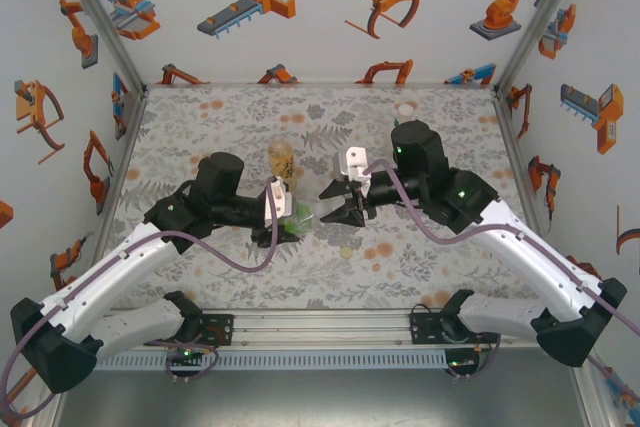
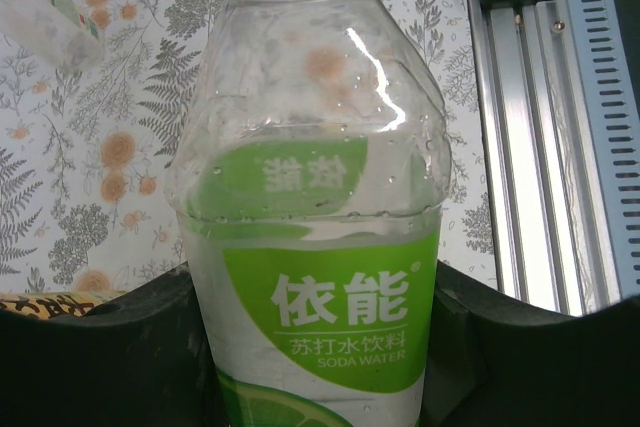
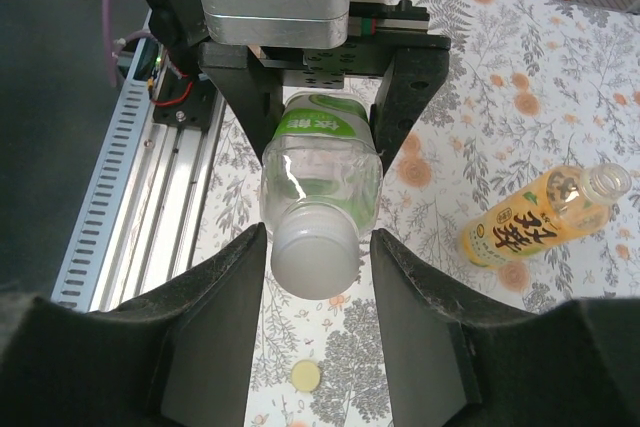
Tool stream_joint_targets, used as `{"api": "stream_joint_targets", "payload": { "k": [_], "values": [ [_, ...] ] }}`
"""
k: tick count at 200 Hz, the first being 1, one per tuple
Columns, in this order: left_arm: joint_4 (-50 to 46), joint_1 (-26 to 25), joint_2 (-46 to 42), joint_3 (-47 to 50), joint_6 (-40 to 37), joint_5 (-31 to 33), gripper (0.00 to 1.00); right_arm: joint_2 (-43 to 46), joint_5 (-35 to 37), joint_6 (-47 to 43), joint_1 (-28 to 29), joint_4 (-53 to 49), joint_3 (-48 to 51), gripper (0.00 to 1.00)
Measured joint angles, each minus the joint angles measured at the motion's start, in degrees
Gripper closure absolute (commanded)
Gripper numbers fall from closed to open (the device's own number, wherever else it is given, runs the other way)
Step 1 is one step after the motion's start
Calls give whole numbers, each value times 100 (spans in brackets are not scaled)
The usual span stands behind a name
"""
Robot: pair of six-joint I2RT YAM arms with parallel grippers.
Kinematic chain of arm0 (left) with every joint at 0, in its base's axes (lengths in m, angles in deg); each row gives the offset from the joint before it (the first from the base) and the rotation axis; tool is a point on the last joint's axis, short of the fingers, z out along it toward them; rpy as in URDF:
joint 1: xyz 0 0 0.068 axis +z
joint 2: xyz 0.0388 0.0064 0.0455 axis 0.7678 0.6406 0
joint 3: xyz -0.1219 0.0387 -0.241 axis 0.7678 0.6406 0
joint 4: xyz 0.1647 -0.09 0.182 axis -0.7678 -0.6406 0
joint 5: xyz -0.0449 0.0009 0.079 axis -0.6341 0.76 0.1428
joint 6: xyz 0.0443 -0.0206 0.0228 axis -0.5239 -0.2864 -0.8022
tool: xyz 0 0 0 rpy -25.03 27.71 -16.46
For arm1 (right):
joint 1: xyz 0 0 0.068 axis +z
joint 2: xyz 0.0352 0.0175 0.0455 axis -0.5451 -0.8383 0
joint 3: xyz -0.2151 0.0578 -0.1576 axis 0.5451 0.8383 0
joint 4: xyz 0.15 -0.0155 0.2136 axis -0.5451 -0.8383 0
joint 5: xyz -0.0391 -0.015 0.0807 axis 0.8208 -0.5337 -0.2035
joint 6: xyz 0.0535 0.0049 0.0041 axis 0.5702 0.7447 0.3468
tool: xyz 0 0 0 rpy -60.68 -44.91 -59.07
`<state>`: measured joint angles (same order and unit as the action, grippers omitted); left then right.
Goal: Screw on the bottle caps
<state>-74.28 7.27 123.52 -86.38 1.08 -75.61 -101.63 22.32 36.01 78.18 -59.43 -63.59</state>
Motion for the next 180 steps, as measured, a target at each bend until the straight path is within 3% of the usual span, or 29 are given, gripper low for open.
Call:
{"api": "stream_joint_targets", "payload": {
  "k": [126,157,180],
  "values": [
    [0,0,-2,0,-2,-17,100,0,0,-7,0,-103,2,52],
    [0,0,-2,0,-2,-17,100,0,2,-7,0,-109,4,58],
    [-2,0,-2,0,-17,-24,100,0,4,7,0,-105,4,69]
  ]
}}
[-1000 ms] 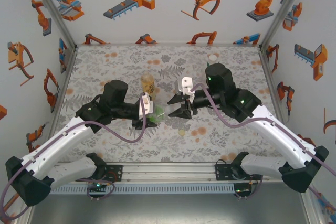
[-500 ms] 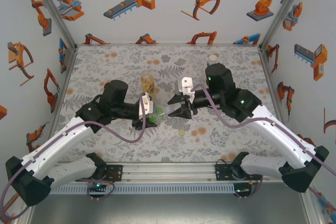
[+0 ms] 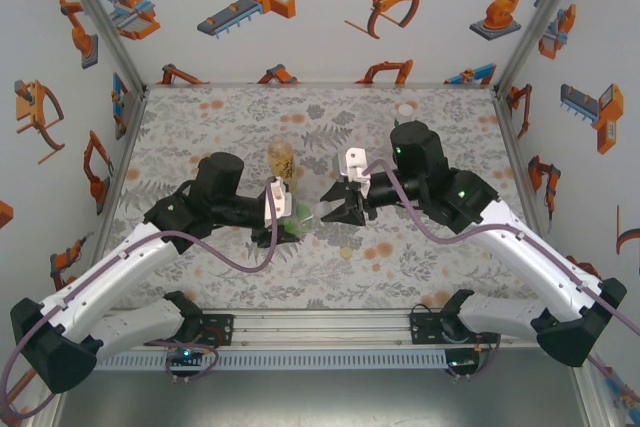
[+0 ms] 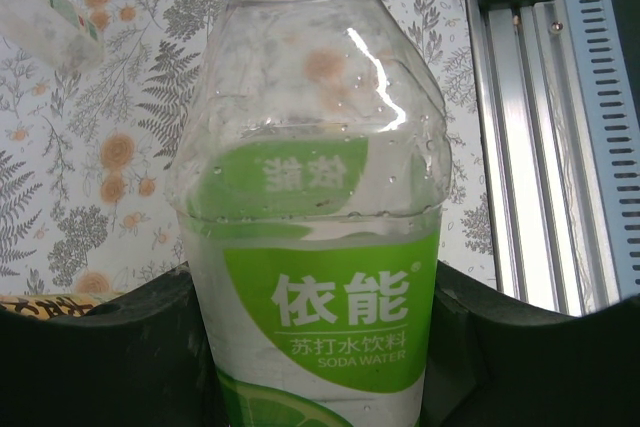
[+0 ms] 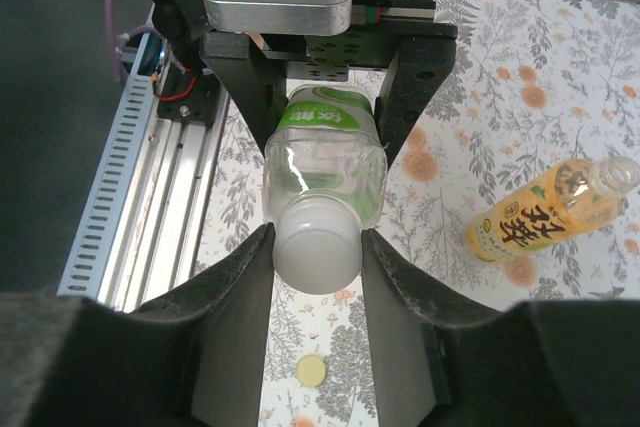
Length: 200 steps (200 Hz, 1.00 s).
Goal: Screw on the bottle caps
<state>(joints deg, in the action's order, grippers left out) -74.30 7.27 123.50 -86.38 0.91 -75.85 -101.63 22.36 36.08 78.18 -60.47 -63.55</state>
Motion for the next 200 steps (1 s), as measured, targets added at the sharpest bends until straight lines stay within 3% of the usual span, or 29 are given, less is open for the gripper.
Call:
{"api": "stream_joint_targets", "payload": {
  "k": [26,54,80,122,200],
  "values": [
    [-11,0,0,-2,-2,-15,100,7,42,129,0,42,7,81],
    [-15,2,0,-4,-2,98,100,63,284,664,0,299,162,100],
    [-9,9,-4,-4,0,361,100,116,675,1648,0,748,402,100],
    [11,28,-22,0,111,863,100,199,1670,3956,22,1556,868,100],
    [308,28,-79,0,323,1499,100,136,3139,7838,87,1674,922,100]
  ]
}}
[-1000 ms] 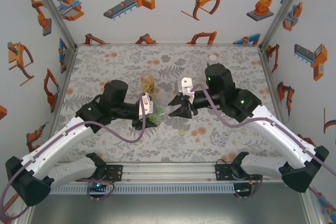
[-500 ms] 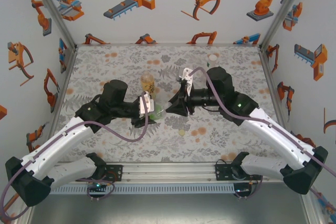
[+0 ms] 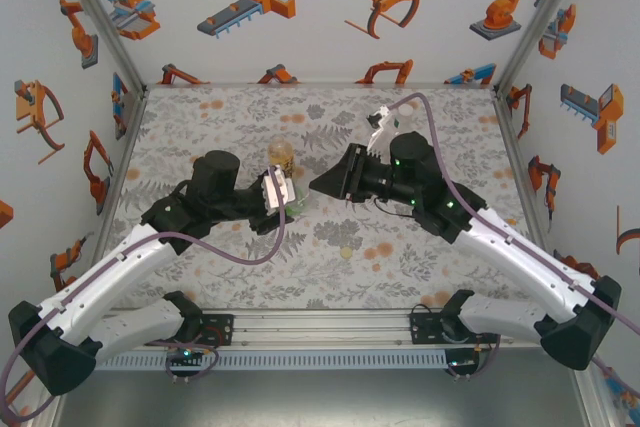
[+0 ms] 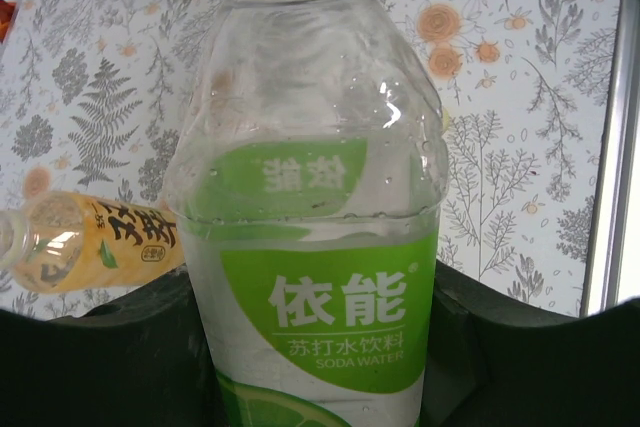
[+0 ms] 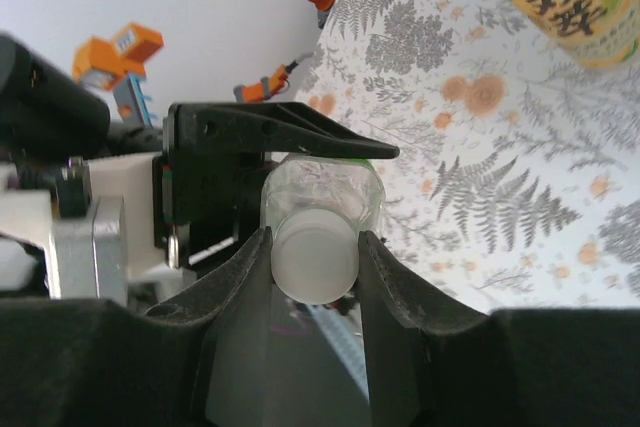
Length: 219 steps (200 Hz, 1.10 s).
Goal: Screw on the bottle caps
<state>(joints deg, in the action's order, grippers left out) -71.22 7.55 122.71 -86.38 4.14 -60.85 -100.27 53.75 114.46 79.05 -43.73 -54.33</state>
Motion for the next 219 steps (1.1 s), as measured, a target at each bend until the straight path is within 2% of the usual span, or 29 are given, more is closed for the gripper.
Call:
{"api": "stream_joint_targets", "payload": {
  "k": [26,57,100,112,130,162,219],
  "values": [
    [-55,2,0,7,20,168,100,-122,153,750,-2,-55,-4,100],
    [-90,0,0,11,17,232,100,-155,221,1016,-2,-116,-13,100],
    [-11,0,-7,11,9,127,100,-195,157,538,-2,-385,-273,51],
    [4,-13,-13,11,-31,-76,100,-195,146,166,-2,-428,-396,41],
    [4,-22,-35,11,-83,-435,100,-168,114,-518,-24,-435,-511,38],
    [-28,-22,-33,11,-188,-994,100,15,-387,-2127,-24,-575,-627,39],
    [-254,-22,44,7,-326,-1644,100,468,-2179,-5368,-24,-920,-658,41]
  ]
}}
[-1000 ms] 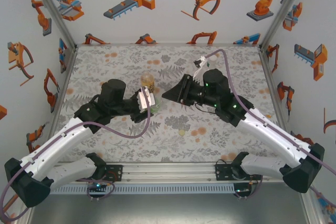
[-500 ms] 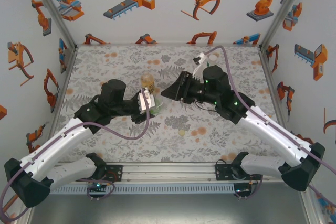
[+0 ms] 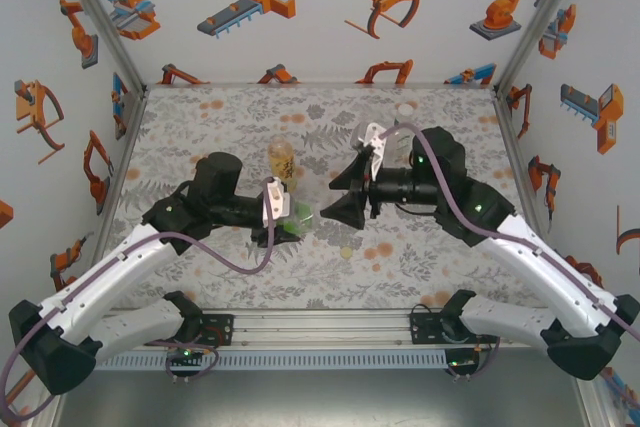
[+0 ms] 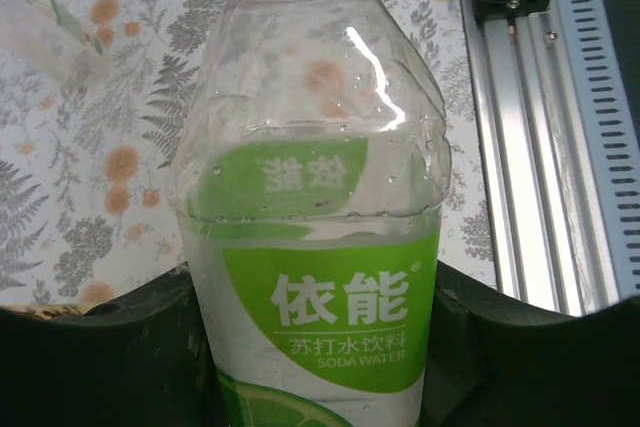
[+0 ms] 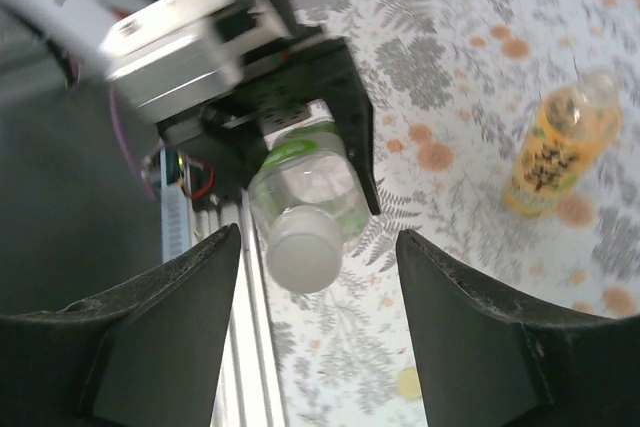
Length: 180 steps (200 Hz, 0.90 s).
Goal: Screw on the bottle caps
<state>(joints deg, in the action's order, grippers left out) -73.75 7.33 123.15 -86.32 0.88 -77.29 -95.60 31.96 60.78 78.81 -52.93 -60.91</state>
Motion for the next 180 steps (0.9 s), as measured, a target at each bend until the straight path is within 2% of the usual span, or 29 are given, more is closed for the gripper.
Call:
{"api": "stream_joint_targets", "payload": {
  "k": [49,108,143,180],
  "values": [
    [-179,0,109,-72,-48,-177,100,-68,-844,-1598,0,-291,0,44],
    [-227,0,109,-74,-68,-214,100,-282,-1073,-2133,0,-496,2,54],
    [-267,-22,109,-74,-96,-264,100,-282,-1091,-2227,0,-492,4,68],
    [-291,-22,109,-74,-114,-278,100,-278,-1088,-2262,0,-492,9,87]
  ]
}}
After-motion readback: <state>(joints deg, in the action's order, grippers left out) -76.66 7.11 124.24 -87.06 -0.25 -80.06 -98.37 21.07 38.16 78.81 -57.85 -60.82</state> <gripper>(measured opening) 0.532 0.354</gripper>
